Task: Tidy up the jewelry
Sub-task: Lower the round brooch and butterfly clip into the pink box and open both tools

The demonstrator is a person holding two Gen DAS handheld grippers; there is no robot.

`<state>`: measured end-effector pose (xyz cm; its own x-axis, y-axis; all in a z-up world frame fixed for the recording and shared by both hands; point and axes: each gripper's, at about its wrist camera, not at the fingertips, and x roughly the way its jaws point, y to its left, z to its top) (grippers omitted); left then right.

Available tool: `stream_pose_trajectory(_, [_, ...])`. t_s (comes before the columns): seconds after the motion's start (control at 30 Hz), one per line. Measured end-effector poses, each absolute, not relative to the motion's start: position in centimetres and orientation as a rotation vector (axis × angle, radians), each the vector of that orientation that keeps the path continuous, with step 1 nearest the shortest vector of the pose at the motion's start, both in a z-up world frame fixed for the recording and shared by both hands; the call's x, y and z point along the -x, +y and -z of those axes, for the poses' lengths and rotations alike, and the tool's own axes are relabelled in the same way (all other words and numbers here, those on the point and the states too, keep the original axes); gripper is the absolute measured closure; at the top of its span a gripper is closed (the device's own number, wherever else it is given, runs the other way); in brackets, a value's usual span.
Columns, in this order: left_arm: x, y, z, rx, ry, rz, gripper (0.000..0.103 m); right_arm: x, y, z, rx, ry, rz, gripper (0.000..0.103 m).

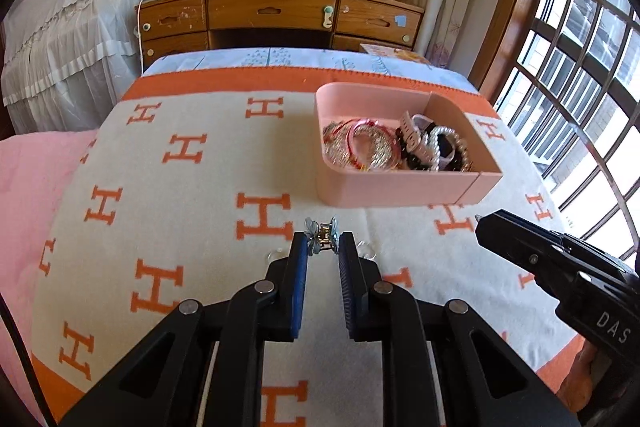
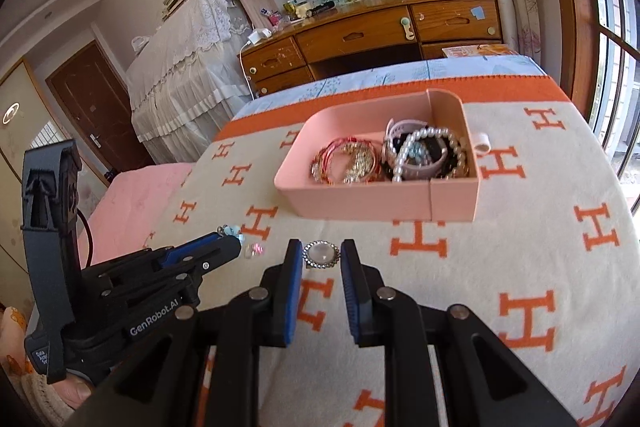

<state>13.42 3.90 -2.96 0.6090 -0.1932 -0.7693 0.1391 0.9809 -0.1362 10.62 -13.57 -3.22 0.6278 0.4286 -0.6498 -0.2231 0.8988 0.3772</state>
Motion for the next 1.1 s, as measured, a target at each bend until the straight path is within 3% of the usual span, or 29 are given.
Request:
stream_pose_trajectory(0.3, [-23.3,2.0,-0.4,0.126,0.914,0.266,0.089,-19.8,-16.3,-0.1,-0.382,0.804,-0.328,0.084])
stream_pose_trajectory(0.83, [-30.5,-0.8,3.2,0.145,0.962,0.262,0.088,-27.7,-16.1,4.1,-0.492,0.923,-0.28,0.083])
stream_pose_trajectory(0.9, [-30.7,-0.8,3.6,0.129,0.97,0.249,0.082,-27.8,-16.1,4.5,-0.498,0.936,-0.283,0.083])
stream_pose_trajectory(1.03, [-30.5,-0.5,3.9,0.112,0.967,0.23,0.056,-27.6,-16.3,4.5,-0.493,0.929,-0.274,0.08])
stream_pose_trajectory(1.1, [-30.3,-0.4,3.8,0.11,0.957,0.234,0.051,-27.4,-16.3,4.4,-0.501,0.926,-0.284,0.079])
